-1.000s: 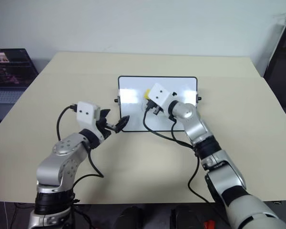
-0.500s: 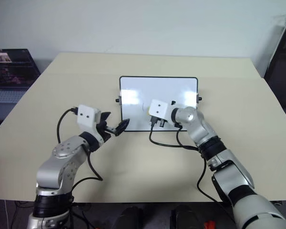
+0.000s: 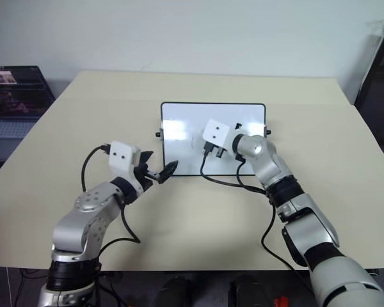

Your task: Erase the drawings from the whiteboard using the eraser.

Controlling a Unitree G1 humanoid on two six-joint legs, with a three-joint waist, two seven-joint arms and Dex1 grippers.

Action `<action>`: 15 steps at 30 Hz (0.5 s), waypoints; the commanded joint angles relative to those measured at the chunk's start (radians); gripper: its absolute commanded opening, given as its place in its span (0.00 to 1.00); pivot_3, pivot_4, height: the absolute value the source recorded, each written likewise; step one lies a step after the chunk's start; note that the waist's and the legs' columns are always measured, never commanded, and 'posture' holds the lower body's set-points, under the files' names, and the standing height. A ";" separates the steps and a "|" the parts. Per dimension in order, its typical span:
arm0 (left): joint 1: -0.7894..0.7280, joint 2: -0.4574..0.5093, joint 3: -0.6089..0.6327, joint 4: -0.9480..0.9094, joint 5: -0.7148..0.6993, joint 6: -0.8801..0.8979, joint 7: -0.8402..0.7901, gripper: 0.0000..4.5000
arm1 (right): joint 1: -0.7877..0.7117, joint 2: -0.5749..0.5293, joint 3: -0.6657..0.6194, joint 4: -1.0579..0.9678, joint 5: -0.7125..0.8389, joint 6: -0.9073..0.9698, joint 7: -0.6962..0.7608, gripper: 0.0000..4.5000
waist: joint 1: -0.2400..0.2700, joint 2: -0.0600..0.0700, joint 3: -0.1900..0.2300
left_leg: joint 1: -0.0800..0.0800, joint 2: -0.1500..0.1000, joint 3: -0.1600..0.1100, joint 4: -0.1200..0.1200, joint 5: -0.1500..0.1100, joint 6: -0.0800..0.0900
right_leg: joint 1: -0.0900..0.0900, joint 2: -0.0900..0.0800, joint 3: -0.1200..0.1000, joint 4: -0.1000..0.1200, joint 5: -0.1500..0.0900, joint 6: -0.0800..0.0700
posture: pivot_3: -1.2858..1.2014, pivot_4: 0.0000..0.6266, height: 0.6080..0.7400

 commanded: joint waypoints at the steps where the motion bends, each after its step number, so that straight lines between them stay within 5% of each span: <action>1: -0.017 0.003 0.003 -0.038 -0.006 0.000 0.001 1.00 | 0.035 -0.033 0.024 -0.051 -0.001 0.047 0.106 0.27 | 0.000 0.000 0.000 | 0.000 0.000 0.000 0.000 0.000 0.000 | 0.000 0.000 0.000 0.000 0.000 0.000 | 0.52 0.24 1.00; 5: -0.021 0.003 0.002 -0.036 -0.008 0.003 -0.001 1.00 | 0.056 -0.056 0.049 -0.099 -0.021 0.064 0.161 0.27 | 0.000 0.000 0.000 | 0.000 0.000 0.000 0.000 0.000 0.000 | 0.000 0.000 0.000 0.000 0.000 0.000 | 0.52 0.24 1.00; 11: -0.017 0.007 0.002 -0.015 -0.006 -0.015 -0.015 1.00 | 0.011 -0.032 -0.006 -0.076 -0.040 -0.006 -0.009 0.27 | 0.000 0.000 0.000 | 0.000 0.000 0.000 0.000 0.000 0.000 | 0.000 0.000 0.000 0.001 0.000 0.000 | 0.52 0.24 1.00; 15: -0.010 0.001 0.007 -0.011 -0.005 -0.033 -0.015 1.00 | 0.058 0.073 -0.185 -0.217 0.186 0.217 -0.003 0.27 | 0.000 0.000 0.000 | -0.001 0.000 0.000 0.000 0.000 0.000 | -0.001 0.000 0.000 0.001 0.000 0.000 | 0.52 0.24 1.00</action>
